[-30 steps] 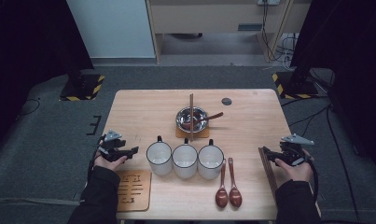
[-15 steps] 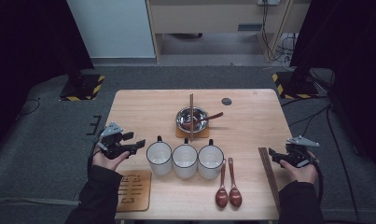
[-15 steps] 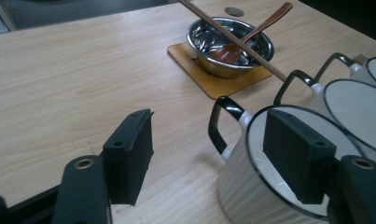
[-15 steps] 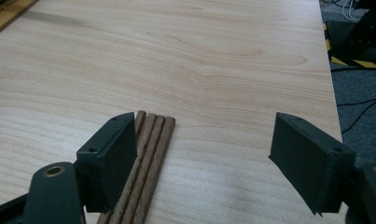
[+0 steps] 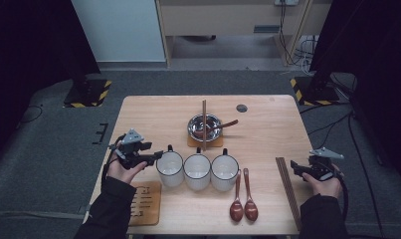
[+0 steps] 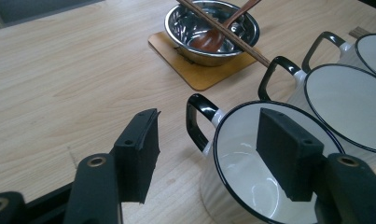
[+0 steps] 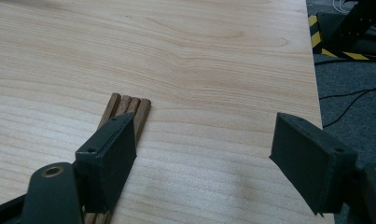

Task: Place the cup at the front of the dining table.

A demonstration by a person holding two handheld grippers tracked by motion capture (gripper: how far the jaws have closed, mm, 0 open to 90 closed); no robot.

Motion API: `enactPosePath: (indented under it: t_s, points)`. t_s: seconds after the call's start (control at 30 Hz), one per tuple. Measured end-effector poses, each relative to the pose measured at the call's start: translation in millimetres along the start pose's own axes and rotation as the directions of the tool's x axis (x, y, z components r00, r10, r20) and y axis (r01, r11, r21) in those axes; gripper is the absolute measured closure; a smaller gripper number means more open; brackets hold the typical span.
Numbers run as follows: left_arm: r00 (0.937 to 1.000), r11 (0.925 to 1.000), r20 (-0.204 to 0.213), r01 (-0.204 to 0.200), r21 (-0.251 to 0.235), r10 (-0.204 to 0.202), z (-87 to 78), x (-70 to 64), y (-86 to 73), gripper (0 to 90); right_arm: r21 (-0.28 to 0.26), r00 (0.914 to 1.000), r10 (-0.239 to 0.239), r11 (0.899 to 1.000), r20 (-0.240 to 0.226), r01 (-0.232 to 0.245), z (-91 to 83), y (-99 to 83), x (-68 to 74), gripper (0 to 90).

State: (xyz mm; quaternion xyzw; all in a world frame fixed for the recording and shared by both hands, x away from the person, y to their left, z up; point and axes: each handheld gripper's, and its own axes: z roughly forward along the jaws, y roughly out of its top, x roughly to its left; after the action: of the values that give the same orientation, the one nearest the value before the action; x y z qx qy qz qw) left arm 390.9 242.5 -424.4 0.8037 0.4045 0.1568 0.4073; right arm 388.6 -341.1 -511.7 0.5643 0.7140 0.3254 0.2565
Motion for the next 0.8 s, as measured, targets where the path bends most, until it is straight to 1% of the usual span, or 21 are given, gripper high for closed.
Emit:
enactPosePath:
  t_s: [0.07,0.13,0.2,0.33,0.4,0.47,0.6,0.73,0.8]
  points:
    - [0.9999,0.9998,0.009,-0.009,0.018,0.009,3.8,-0.8,1.1,38.6,0.002,1.0,-0.004,1.0,0.003,0.004,1.0,-0.1,-0.7,22.0]
    - [0.9998,0.999,0.01,-0.017,0.041,0.017,8.4,-1.8,1.5,38.6,0.008,1.0,-0.005,1.0,0.008,0.005,2.5,-0.6,-0.7,21.9]
    - [0.9997,0.9973,0.006,-0.023,0.069,0.023,12.4,-2.8,1.3,39.9,0.018,0.9998,-0.015,1.0,0.01,0.014,3.2,-1.0,-0.9,21.9]
    - [0.9993,0.9925,0.007,-0.038,0.116,0.037,19.6,-5.3,0.8,42.9,0.014,0.9999,-0.011,1.0,0.013,0.011,2.3,-0.2,-1.9,21.8]
    - [0.9989,0.9891,0.011,-0.046,0.14,0.045,23.8,-7.2,1.4,44.5,0.015,0.9998,-0.011,1.0,0.016,0.011,2.4,-0.8,-2.8,21.8]
    - [0.9985,0.9851,0.002,-0.055,0.163,0.055,27.6,-8.6,2.2,45.9,0.016,0.9998,-0.013,1.0,0.016,0.012,2.8,-1.2,-3.4,21.7]
    - [0.9979,0.9783,-0.001,-0.064,0.197,0.065,35.7,-10.6,2.9,48.1,0.017,0.9997,-0.015,1.0,0.018,0.014,2.9,-1.5,-4.5,21.7]
    - [0.9975,0.9681,0.004,-0.07,0.24,0.071,43.8,-10.1,2.2,49.9,0.028,0.9997,-0.016,0.999,0.018,0.015,4.5,-3.1,-5.4,21.6]
    - [0.9976,0.9653,0.008,-0.068,0.252,0.068,46.6,-9.9,1.4,50.8,0.033,0.9998,-0.01,0.999,0.019,0.009,6.1,-4.1,-5.8,21.6]
